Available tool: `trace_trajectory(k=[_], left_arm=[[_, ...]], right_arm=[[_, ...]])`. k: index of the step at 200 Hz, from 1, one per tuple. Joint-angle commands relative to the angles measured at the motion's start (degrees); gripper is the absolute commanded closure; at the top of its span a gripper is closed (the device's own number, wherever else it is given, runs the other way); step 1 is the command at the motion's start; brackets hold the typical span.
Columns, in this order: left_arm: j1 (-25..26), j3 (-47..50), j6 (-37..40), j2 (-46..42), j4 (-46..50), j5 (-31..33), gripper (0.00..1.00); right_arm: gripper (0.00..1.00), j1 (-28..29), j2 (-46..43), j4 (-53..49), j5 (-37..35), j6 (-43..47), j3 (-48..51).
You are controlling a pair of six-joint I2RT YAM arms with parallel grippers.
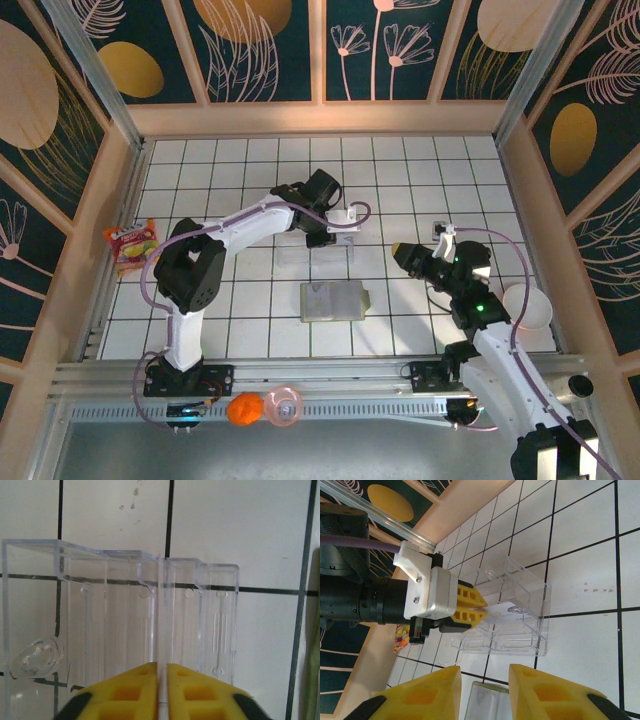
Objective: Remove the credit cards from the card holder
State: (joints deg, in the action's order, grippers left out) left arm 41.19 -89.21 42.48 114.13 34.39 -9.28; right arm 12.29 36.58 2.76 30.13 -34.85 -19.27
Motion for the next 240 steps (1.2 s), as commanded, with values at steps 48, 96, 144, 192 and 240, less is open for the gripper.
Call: trace_trajectory(k=[48, 96, 144, 192, 240], left_arm=[[-0.2, -1.9, -7.0, -6.6, -6.3, 4.0, 0.78], [-0.5, 12.0, -21.6, -26.8, -32.1, 1.9, 0.68], [-0.5, 36.8, -50.6, -47.7, -57.5, 6.2, 0.01], [-0.5, 55.4, -74.8, -61.8, -61.2, 11.8, 0.01], [-0.6, 68.5, -85.8, -71.3, -57.1, 10.2, 0.01]], right_arm=[[0.57, -0.2, -0.3, 1.9, 2.3, 0.0, 0.6], [0.49, 8.9, 2.5, -0.1, -4.0, 0.8, 0.6], [0.49, 27.1, 12.5, -4.0, -20.5, 3.5, -2.0], [0.5, 41.4, 27.8, -6.2, -33.9, 6.4, -9.3], [0.52, 51.7, 43.0, -9.2, -44.4, 9.9, -19.7]])
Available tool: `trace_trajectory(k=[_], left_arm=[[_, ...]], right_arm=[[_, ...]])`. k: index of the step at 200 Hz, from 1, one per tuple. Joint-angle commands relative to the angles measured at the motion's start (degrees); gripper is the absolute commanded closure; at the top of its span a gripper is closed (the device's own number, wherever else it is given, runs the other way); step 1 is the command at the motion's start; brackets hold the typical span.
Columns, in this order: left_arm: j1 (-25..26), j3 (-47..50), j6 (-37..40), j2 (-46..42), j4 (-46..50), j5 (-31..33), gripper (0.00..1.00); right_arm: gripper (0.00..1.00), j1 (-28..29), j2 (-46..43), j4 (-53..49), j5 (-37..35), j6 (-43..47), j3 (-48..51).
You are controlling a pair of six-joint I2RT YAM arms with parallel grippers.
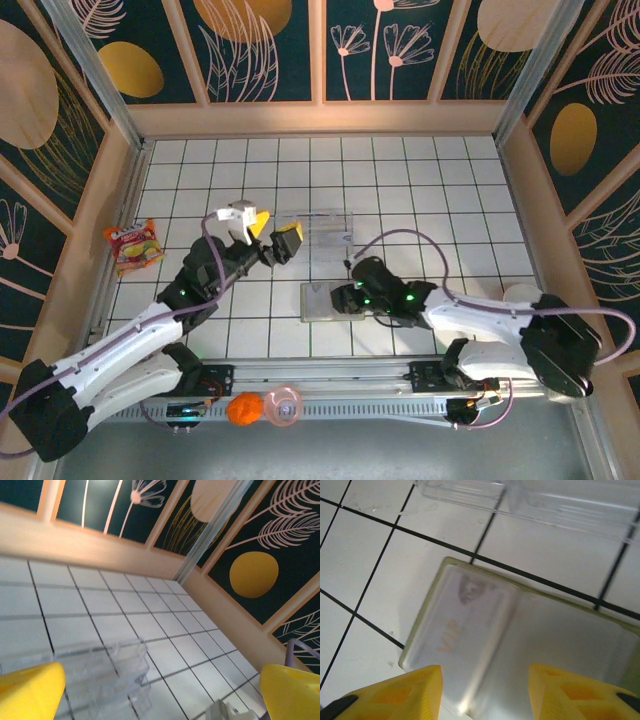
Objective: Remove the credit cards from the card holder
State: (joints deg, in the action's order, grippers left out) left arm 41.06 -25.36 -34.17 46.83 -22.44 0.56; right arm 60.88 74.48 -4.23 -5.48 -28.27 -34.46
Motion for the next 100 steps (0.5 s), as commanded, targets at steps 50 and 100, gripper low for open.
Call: trace_trajectory(k=[50, 100], left_arm=[[-0.4, 9.6, -11.4, -10.5, 6.6, 2.6, 0.05], [-0.4, 9.7, -11.4, -10.7, 10.7, 3.2, 0.05]], right_arm=[[0.53, 5.9, 14.9, -5.1, -12.3, 6.0, -11.6], [0.53, 7.9, 21.0, -6.8, -12.6, 7.2, -14.8]])
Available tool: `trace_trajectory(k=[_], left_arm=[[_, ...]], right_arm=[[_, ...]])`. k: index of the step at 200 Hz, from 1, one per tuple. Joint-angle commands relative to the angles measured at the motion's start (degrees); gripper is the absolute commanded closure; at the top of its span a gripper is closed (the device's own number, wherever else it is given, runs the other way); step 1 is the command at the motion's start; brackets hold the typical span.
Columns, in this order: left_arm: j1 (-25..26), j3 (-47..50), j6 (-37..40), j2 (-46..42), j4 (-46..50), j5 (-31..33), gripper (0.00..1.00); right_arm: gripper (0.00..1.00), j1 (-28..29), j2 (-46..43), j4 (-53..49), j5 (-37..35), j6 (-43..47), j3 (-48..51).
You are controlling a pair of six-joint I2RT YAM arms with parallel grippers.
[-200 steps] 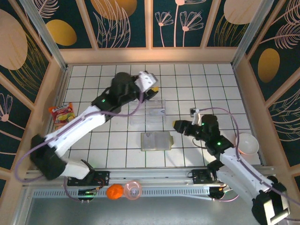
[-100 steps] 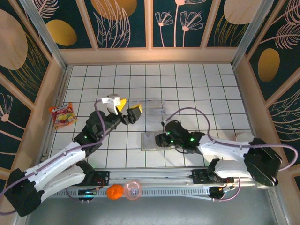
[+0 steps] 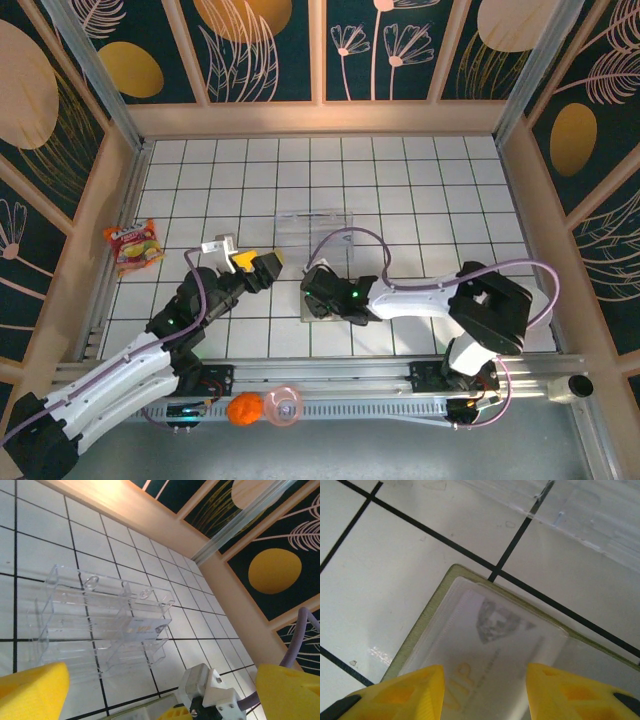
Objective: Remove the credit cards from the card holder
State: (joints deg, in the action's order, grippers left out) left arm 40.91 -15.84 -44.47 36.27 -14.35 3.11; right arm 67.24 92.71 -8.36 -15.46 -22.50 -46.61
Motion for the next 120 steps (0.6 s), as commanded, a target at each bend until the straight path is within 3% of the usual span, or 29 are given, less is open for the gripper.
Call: trace_trajectory(k=[1, 26, 79, 106, 120], left_arm=[[-0.3, 0.2, -1.0, -0.2, 2.6, 0.6, 0.05], [-0.3, 0.0, -0.8, 0.1, 3.5, 0.4, 0.06], [-0.2, -1.1, 0.0, 5.6, 4.0, -4.3, 0.23], [-0.2, -0.5, -0.8, 10.4, 2.0, -7.5, 0.36], [-0.2, 0.1, -1.5, 12.1, 0.8, -8.5, 0.4]], right_arm=[[0.53, 1.6, 3.0, -2.8, -2.6, 1.4, -2.7], [0.54, 2.4, 5.7, -4.1, -3.4, 0.3, -3.7], [0.87, 2.1, 4.0, -1.3, -4.5, -1.3, -2.1], [1.0, 1.6, 1.5, 2.7, -4.2, -2.1, 0.3], [1.0, 1.4, -0.3, 5.1, -3.6, -2.5, 1.8]])
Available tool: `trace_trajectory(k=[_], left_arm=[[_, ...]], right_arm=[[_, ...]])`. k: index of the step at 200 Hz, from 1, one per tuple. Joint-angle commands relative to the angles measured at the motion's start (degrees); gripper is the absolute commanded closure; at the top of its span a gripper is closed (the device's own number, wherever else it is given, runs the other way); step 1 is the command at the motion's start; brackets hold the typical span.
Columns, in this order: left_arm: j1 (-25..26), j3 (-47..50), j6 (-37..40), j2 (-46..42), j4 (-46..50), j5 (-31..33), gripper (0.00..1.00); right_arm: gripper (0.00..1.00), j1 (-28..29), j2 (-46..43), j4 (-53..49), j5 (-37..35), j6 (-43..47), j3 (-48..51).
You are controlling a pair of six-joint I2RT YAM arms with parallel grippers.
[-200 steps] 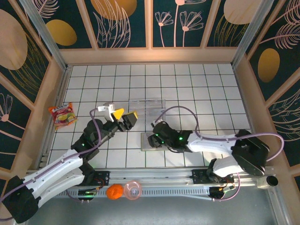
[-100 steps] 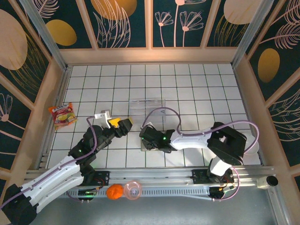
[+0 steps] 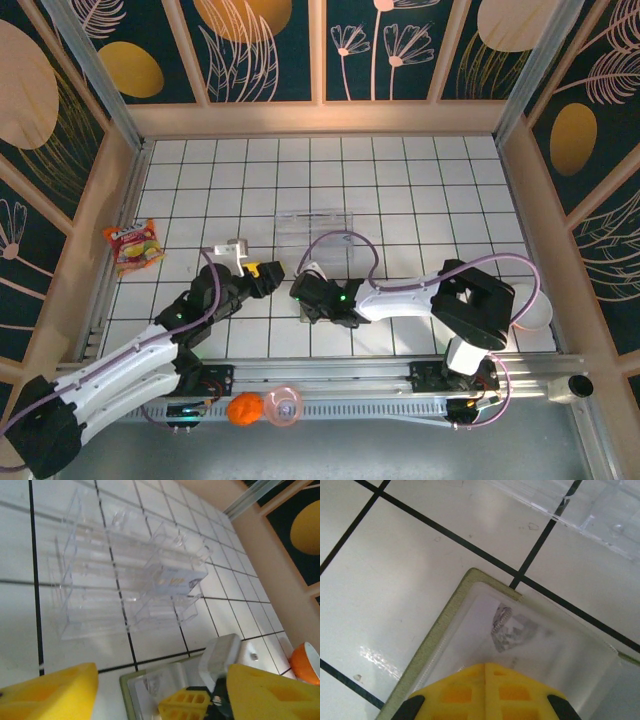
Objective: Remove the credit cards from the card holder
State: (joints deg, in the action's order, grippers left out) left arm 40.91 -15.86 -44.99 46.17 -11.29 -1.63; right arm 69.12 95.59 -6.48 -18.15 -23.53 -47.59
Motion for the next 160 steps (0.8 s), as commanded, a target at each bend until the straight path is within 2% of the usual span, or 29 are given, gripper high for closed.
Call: trace_trajectory(k=[1, 28, 43, 64, 77, 104, 147, 160], left_arm=[[-0.2, 0.1, -1.0, 2.3, -2.3, -3.8, 0.4], [-0.2, 0.7, -2.0, 3.8, -2.2, -4.1, 0.4], [-0.2, 0.7, -2.2, 3.5, -1.1, -3.4, 0.35], [-0.1, 0.2, -2.3, 1.6, 1.3, -1.0, 0.25], [-0.2, -0.5, -2.0, 0.0, 3.2, 0.9, 0.22], [-0.2, -1.0, -1.3, -3.5, 6.0, 3.8, 0.16], [-0.2, -1.4, -0.6, -3.6, 7.7, 4.0, 0.17], [-0.2, -1.5, -0.5, -3.4, 7.7, 3.9, 0.18]], right_arm=[[1.0, -0.5, -3.3, 3.4, -0.9, -1.5, 2.9], [1.0, -1.6, -6.7, 6.2, 0.7, -2.3, 5.2], [1.0, -2.1, -8.3, 5.7, 1.8, -2.3, 5.4], [0.67, -2.0, -8.1, 1.7, 3.9, -1.1, 2.7], [0.59, -1.8, -6.8, -1.5, 4.3, -1.2, 0.7], [0.56, -1.0, -3.6, -5.9, 3.8, -2.1, -1.6], [0.55, 0.7, 1.9, -8.6, 1.7, -2.5, -3.1], [0.59, 0.9, 3.1, -8.9, 0.8, -2.9, -3.4]])
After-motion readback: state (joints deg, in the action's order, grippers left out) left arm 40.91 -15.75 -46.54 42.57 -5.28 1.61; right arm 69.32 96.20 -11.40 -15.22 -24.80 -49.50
